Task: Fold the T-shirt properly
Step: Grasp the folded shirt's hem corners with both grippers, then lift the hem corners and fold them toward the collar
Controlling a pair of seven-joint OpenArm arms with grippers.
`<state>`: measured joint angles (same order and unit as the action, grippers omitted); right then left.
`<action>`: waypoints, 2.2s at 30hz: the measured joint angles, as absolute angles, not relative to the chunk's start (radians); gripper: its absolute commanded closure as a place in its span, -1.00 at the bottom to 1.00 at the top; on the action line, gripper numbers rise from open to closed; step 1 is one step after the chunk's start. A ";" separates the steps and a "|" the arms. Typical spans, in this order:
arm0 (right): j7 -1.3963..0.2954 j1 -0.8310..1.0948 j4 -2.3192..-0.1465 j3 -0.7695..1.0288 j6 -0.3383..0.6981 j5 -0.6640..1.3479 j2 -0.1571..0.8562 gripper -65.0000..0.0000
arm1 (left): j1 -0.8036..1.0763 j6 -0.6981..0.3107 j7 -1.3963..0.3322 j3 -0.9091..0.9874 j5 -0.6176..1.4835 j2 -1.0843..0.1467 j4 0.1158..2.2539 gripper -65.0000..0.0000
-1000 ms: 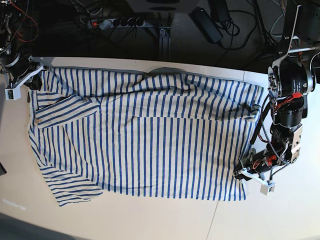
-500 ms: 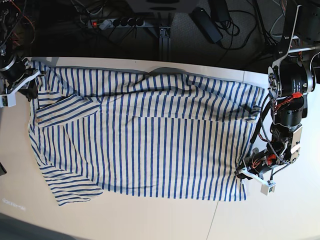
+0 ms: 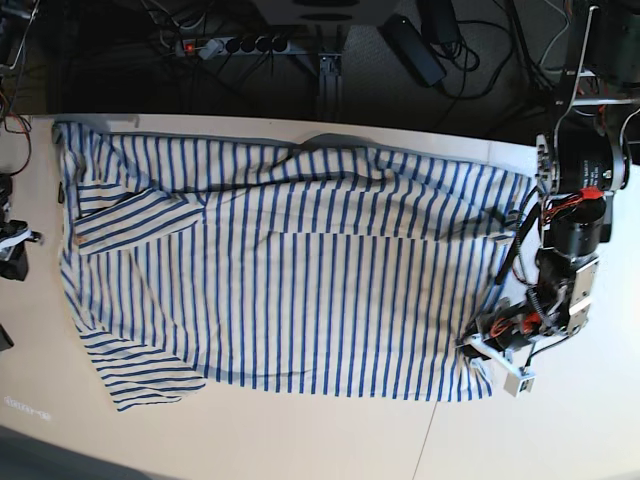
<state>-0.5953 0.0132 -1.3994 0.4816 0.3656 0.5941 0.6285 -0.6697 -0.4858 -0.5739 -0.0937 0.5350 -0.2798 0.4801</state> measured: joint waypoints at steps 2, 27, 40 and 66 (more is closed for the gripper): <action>-0.592 -0.080 -1.283 0.439 0.366 0.574 0.638 0.17 | -0.671 -0.486 -0.565 -0.118 0.538 -0.276 0.481 1.00; -0.371 -0.676 -0.368 0.196 0.373 0.452 0.506 -0.11 | -0.673 -0.487 -0.579 -0.125 0.550 -0.277 0.483 1.00; -0.325 -0.682 -0.379 0.197 0.376 0.377 0.408 0.06 | -0.673 -0.487 -0.579 -0.125 0.551 -0.274 0.483 1.00; -0.487 -0.529 -0.764 0.194 0.396 0.422 0.530 1.00 | -0.664 -0.668 -0.802 -0.130 0.869 -0.373 0.495 1.00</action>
<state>-0.4873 -0.5293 -0.7635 0.1936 0.3962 0.4221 0.5301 -0.6643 -0.6678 -0.8017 -0.1295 0.8692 -0.3729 0.4953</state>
